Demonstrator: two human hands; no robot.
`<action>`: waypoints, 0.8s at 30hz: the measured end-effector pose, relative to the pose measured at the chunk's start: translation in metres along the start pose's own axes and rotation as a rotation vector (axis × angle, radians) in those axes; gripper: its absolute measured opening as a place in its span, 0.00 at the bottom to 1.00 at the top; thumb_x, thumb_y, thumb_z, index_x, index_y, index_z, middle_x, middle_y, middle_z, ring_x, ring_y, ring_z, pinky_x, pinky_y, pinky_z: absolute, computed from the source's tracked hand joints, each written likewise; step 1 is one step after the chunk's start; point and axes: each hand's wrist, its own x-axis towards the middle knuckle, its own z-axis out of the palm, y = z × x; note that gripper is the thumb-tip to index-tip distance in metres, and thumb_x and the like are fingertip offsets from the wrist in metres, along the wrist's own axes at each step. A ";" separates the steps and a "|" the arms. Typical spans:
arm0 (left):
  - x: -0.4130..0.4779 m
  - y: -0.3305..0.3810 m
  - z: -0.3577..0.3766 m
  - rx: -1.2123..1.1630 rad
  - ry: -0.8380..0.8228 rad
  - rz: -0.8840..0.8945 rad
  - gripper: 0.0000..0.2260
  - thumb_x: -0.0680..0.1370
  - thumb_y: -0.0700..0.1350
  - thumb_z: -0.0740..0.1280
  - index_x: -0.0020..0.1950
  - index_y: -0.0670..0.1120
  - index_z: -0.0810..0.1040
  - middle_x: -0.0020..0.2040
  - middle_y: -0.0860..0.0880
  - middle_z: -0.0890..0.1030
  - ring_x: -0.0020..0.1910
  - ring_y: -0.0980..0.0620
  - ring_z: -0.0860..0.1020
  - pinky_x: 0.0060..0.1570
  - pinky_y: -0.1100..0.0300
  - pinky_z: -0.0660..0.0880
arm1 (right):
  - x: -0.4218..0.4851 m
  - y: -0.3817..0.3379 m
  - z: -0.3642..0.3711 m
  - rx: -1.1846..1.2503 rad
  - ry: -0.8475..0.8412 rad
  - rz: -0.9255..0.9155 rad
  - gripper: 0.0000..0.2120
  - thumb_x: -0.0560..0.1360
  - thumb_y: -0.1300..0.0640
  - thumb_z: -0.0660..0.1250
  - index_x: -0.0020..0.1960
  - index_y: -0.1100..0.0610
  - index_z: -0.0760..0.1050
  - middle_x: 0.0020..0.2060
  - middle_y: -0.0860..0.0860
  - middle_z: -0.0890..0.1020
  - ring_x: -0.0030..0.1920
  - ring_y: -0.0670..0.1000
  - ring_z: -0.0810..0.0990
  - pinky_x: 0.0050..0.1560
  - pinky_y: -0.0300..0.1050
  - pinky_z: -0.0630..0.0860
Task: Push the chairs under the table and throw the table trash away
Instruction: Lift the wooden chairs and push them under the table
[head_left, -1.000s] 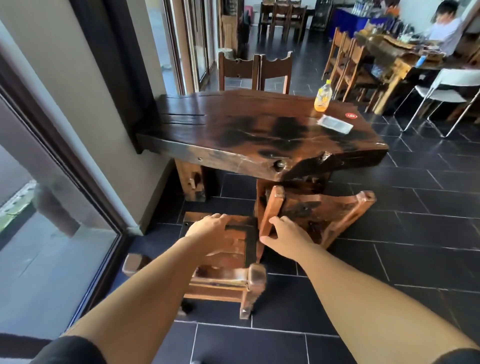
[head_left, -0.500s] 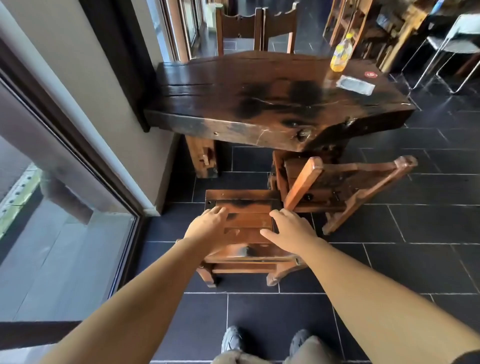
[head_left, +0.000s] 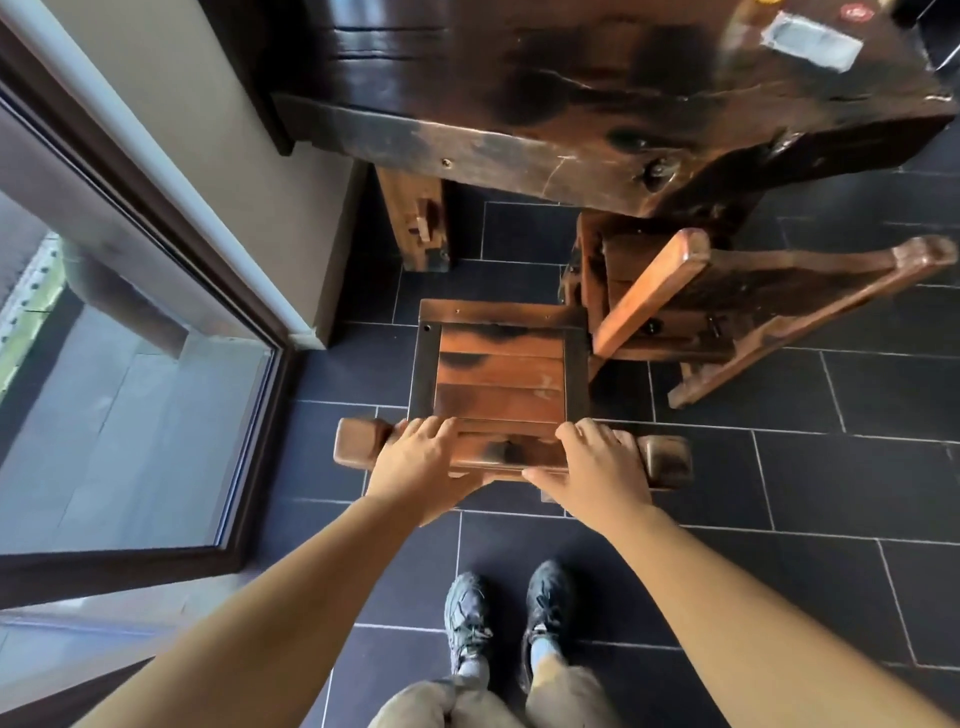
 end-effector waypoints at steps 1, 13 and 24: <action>0.003 -0.002 0.006 0.002 0.038 -0.002 0.39 0.66 0.73 0.53 0.65 0.47 0.74 0.58 0.49 0.79 0.60 0.45 0.75 0.65 0.51 0.68 | 0.001 0.001 0.006 0.011 0.032 0.005 0.37 0.67 0.24 0.51 0.55 0.53 0.75 0.50 0.51 0.79 0.52 0.57 0.78 0.54 0.56 0.71; 0.017 -0.009 0.033 -0.067 0.144 -0.043 0.29 0.65 0.71 0.60 0.47 0.48 0.79 0.45 0.51 0.79 0.47 0.44 0.76 0.54 0.47 0.69 | 0.013 0.006 0.035 0.073 0.224 0.052 0.31 0.65 0.25 0.62 0.47 0.53 0.73 0.43 0.50 0.78 0.45 0.57 0.76 0.46 0.54 0.69; 0.042 -0.013 0.031 -0.065 0.183 -0.025 0.28 0.66 0.71 0.65 0.46 0.47 0.81 0.45 0.51 0.80 0.47 0.44 0.76 0.52 0.47 0.71 | 0.037 0.014 0.029 0.098 0.251 0.048 0.33 0.66 0.23 0.60 0.47 0.54 0.74 0.43 0.50 0.78 0.46 0.57 0.77 0.47 0.54 0.69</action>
